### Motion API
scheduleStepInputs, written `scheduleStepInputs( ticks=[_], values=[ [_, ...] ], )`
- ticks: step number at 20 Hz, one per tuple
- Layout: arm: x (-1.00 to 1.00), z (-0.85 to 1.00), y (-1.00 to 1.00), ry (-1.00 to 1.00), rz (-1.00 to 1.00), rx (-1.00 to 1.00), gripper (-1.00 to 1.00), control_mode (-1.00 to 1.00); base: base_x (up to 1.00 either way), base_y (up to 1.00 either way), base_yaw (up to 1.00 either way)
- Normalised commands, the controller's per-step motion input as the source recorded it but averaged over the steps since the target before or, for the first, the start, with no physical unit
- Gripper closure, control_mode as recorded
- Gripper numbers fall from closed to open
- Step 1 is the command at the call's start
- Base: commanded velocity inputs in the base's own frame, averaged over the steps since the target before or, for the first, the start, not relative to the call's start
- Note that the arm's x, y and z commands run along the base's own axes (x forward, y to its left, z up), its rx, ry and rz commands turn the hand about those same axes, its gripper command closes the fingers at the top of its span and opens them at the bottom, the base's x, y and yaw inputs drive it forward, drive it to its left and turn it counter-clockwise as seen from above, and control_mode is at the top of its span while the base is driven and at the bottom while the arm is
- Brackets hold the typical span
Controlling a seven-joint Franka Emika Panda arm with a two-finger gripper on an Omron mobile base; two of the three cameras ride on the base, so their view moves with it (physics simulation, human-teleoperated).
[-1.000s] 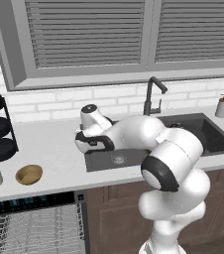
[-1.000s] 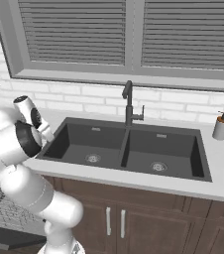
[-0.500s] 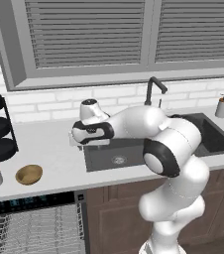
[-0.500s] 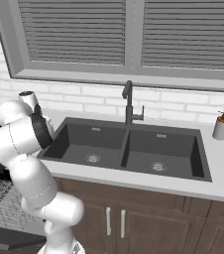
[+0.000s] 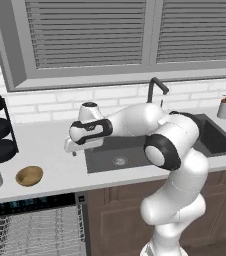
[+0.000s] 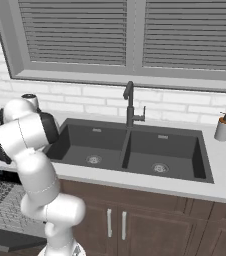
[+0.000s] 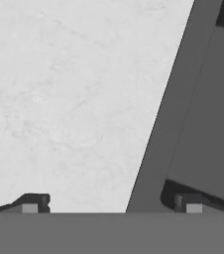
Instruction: Pick up the cup and bowl from the counter, place them in the dishwasher, and close the dishwasher door.
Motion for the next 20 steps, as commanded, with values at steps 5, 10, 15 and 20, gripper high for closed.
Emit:
scheduleStepInputs(
  ticks=[5,10,15,20],
  values=[
    [0.00,0.00,0.35,0.01,0.07,0.00,-1.00,-1.00,0.00,0.00,0.00],
    [-0.06,0.00,0.43,0.07,0.01,0.00,-1.00,-1.00,0.00,0.00,0.00],
    [-0.23,0.00,0.26,0.00,0.00,0.00,-1.00,-1.00,0.00,0.00,0.00],
    [-0.06,-0.03,0.46,0.00,0.00,-0.02,-1.00,-1.00,0.00,0.00,0.00]
  ],
)
